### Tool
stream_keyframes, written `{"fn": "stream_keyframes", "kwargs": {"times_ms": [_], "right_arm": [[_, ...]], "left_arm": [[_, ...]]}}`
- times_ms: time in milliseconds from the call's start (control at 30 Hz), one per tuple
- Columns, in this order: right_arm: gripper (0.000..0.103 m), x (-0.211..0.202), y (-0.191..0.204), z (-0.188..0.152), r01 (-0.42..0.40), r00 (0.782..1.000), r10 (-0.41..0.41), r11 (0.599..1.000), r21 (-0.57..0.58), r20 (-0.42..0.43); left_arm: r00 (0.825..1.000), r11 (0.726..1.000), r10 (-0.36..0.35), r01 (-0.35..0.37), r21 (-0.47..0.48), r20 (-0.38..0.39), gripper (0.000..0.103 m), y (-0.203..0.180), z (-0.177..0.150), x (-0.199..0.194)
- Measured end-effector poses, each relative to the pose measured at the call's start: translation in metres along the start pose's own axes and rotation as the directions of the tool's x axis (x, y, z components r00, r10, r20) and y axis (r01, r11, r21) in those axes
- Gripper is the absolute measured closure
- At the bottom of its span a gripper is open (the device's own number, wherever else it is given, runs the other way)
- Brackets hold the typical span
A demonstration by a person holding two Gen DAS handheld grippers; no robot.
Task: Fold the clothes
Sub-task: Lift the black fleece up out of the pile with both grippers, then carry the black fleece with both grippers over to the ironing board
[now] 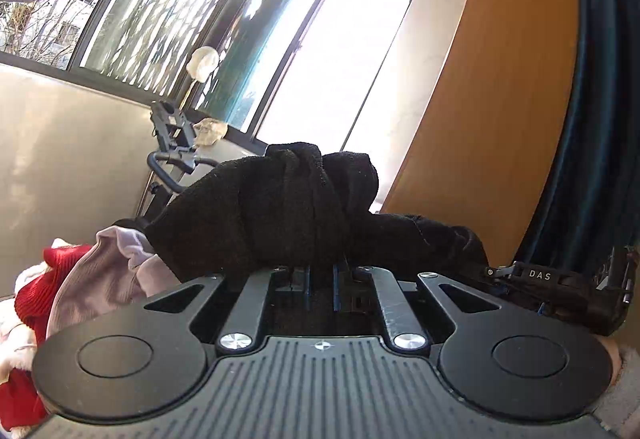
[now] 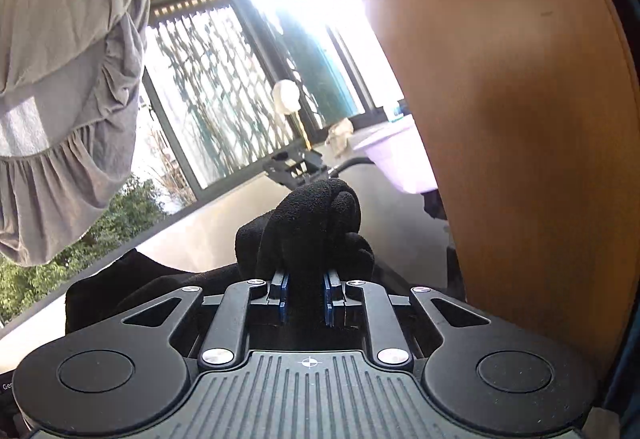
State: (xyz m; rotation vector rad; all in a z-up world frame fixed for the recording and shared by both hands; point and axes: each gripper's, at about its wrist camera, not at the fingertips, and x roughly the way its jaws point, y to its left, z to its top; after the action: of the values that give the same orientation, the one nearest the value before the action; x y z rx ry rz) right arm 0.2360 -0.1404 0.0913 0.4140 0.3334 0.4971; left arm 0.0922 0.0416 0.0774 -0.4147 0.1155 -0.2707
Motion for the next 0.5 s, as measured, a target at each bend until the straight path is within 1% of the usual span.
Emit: {"fn": "stream_keyframes", "kwargs": {"times_ms": [67, 100, 167, 233, 267, 300, 333, 367, 400, 433, 467, 500], "right_arm": [[0.089, -0.026, 0.011, 0.02, -0.009, 0.996, 0.01, 1.0, -0.007, 0.085], [0.089, -0.038, 0.014, 0.026, -0.005, 0.993, 0.006, 1.0, -0.011, 0.116], [0.089, -0.062, 0.017, 0.033, 0.02, 0.987, -0.017, 1.0, -0.016, 0.16], [0.089, -0.085, 0.018, 0.037, 0.059, 0.98, -0.054, 0.998, -0.018, 0.191], [0.089, -0.096, 0.016, 0.035, 0.087, 0.978, -0.082, 0.996, -0.02, 0.192], [0.089, -0.106, 0.015, 0.033, 0.118, 0.975, -0.111, 0.993, -0.025, 0.192], [0.089, -0.117, 0.013, 0.028, 0.16, 0.971, -0.149, 0.986, -0.05, 0.185], [0.089, -0.128, 0.012, 0.023, 0.203, 0.966, -0.187, 0.976, -0.076, 0.178], [0.089, -0.14, 0.012, 0.015, 0.247, 0.959, -0.229, 0.964, -0.099, 0.168], [0.089, -0.152, 0.009, 0.006, 0.275, 0.955, -0.259, 0.957, -0.097, 0.144], [0.089, -0.162, 0.003, -0.002, 0.29, 0.952, -0.281, 0.955, -0.069, 0.119], [0.089, -0.172, -0.003, -0.01, 0.305, 0.949, -0.3, 0.951, -0.041, 0.094]], "left_arm": [[0.993, 0.996, -0.093, 0.091, 0.024, 0.069, 0.093, -0.015, 0.018, -0.003], [0.987, 0.99, -0.135, 0.133, 0.038, 0.086, 0.093, -0.022, 0.022, -0.003], [0.967, 0.973, -0.23, 0.225, 0.057, 0.105, 0.093, -0.035, 0.024, 0.001], [0.942, 0.947, -0.322, 0.318, 0.049, 0.094, 0.093, -0.046, 0.014, 0.011], [0.931, 0.935, -0.355, 0.352, 0.046, 0.083, 0.093, -0.051, 0.007, 0.017], [0.929, 0.932, -0.363, 0.36, 0.05, 0.067, 0.093, -0.057, -0.001, 0.024], [0.932, 0.933, -0.359, 0.357, 0.044, 0.042, 0.093, -0.063, -0.01, 0.032], [0.94, 0.94, -0.342, 0.342, 0.016, 0.001, 0.093, -0.069, -0.021, 0.042], [0.938, 0.939, -0.344, 0.343, -0.028, -0.04, 0.093, -0.071, -0.031, 0.05], [0.935, 0.937, -0.346, 0.341, -0.071, -0.081, 0.093, -0.073, -0.041, 0.058], [0.929, 0.934, -0.35, 0.337, -0.115, -0.121, 0.093, -0.075, -0.052, 0.066], [0.917, 0.928, -0.365, 0.343, -0.148, -0.163, 0.093, -0.079, -0.062, 0.072]]}}
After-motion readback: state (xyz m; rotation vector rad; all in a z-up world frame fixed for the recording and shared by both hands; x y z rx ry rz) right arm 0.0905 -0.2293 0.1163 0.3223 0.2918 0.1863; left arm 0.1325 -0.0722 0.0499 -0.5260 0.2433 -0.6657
